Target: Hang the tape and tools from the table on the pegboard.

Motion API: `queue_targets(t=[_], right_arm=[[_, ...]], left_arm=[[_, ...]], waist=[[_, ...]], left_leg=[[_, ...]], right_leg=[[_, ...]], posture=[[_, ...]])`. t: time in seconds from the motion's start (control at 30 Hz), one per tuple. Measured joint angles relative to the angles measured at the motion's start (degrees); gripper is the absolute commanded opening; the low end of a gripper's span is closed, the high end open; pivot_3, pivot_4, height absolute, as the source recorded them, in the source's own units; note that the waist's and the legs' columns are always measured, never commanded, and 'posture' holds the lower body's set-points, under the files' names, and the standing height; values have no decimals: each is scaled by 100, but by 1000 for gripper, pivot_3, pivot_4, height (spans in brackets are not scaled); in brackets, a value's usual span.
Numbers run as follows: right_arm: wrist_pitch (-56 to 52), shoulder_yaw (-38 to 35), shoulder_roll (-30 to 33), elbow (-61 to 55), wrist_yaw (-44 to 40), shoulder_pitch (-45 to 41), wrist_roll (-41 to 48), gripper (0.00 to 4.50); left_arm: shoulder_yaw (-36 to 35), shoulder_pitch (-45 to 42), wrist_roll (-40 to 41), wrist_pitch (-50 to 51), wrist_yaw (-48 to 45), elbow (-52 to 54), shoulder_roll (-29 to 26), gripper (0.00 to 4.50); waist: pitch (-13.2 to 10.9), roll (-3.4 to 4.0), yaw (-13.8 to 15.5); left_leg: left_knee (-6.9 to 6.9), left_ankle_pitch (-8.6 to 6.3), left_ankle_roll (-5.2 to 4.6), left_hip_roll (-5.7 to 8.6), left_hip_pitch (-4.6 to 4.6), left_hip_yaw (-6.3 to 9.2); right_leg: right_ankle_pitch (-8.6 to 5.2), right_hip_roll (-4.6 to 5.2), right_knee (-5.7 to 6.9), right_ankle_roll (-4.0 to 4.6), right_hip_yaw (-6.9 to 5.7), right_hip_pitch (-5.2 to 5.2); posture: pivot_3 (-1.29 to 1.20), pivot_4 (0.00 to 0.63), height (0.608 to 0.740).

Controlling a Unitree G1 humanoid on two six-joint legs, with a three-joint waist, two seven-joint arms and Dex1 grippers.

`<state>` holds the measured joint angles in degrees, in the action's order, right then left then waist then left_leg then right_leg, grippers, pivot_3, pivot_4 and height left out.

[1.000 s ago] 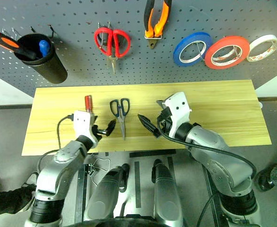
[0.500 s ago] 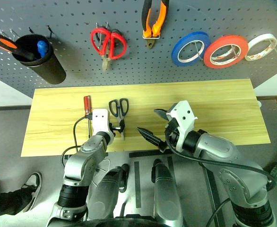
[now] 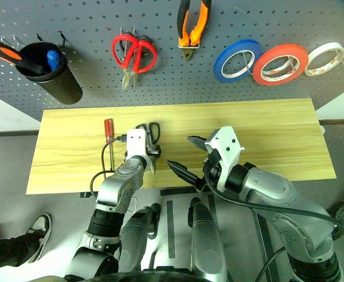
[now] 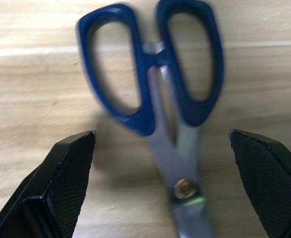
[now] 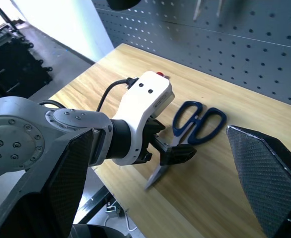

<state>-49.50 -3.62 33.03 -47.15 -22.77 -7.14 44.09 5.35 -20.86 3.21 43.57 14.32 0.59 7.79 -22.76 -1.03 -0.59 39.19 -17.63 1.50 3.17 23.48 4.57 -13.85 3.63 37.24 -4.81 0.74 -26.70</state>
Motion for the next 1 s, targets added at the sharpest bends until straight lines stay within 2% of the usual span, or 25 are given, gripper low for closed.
queue_targets(t=[0.57,0.7,0.93,1.0], right_arm=[[0,-4,35,-1,104,-24,5,4461],[-2,-10,66,-1,131,-26,13,4500],[-3,-14,90,-1,203,-110,18,4500],[-3,-14,92,-1,216,-135,19,4500]], left_arm=[[63,-11,-145,331,371,-17,23,4500],[62,-11,-132,309,408,-53,29,3613],[61,-10,-118,317,482,-75,30,1211],[57,-10,-118,321,489,-78,30,763]], waist=[[-1,-3,-2],[-1,-3,-9],[0,-3,-16],[0,-3,-11]], left_leg=[[1,-4,-6,0,-4,0],[1,-10,-17,0,-12,0],[1,-10,-17,-1,-15,0],[1,-9,-17,0,-16,0]], right_leg=[[0,0,2,-1,0,4],[0,0,2,-1,1,12],[0,-1,3,-1,1,14],[0,-1,3,-1,1,15]], posture=[[-2,431,740],[-2,432,740],[0,430,740],[1,429,740]])
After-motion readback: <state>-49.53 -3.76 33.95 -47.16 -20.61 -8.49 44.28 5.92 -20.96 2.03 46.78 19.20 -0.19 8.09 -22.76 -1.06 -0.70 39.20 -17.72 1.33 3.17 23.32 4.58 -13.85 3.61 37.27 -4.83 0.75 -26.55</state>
